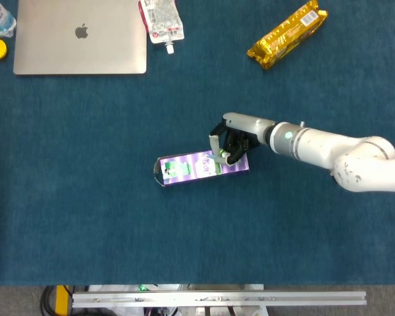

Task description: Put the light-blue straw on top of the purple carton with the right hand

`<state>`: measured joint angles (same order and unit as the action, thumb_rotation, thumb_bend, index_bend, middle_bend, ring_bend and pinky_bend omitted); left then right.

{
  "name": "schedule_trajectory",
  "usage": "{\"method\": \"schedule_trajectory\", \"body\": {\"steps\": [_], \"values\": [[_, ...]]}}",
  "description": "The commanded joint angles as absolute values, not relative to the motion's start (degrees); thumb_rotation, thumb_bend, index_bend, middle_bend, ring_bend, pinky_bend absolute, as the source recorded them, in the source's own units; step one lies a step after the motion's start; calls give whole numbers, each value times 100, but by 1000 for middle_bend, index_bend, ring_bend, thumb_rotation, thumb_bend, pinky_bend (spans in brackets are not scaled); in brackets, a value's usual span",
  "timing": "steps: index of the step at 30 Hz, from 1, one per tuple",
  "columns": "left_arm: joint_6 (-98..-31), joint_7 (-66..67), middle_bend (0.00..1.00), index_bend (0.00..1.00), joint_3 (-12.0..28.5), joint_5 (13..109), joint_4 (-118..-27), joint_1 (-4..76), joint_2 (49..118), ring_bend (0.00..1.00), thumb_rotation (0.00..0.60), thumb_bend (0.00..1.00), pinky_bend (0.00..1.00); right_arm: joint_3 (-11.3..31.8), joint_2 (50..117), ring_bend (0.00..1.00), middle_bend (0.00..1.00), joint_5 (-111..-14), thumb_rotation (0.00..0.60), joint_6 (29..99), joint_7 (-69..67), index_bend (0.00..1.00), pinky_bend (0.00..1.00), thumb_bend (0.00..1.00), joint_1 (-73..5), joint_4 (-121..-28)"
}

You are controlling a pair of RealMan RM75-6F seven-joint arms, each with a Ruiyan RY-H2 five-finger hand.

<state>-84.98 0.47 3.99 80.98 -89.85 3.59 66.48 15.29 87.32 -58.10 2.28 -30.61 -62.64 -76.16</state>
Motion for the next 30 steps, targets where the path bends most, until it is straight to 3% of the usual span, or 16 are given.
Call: {"method": "schedule_trajectory", "body": {"steps": [1,25,30], "values": [[-8503,45,143,219,399,8098,-8986,355,6647,148,600,258,155,1408,8774,1000,1000,-5825,600,347,-2935,630,1000,311,-6323,-7564],[-8486,26,143,218,397,8093,-8963,347,6642,148,600,258,155,1218,8856,1000,1000,-5648,600,628,-2564,559,1000,212,-6447,-7576],[-8472,13,143,218,395,8080,-8948,343,6634,148,600,258,154,1156,8832,1000,1000,-5718,600,959,-2365,555,1000,209,-6439,-7573]]}}
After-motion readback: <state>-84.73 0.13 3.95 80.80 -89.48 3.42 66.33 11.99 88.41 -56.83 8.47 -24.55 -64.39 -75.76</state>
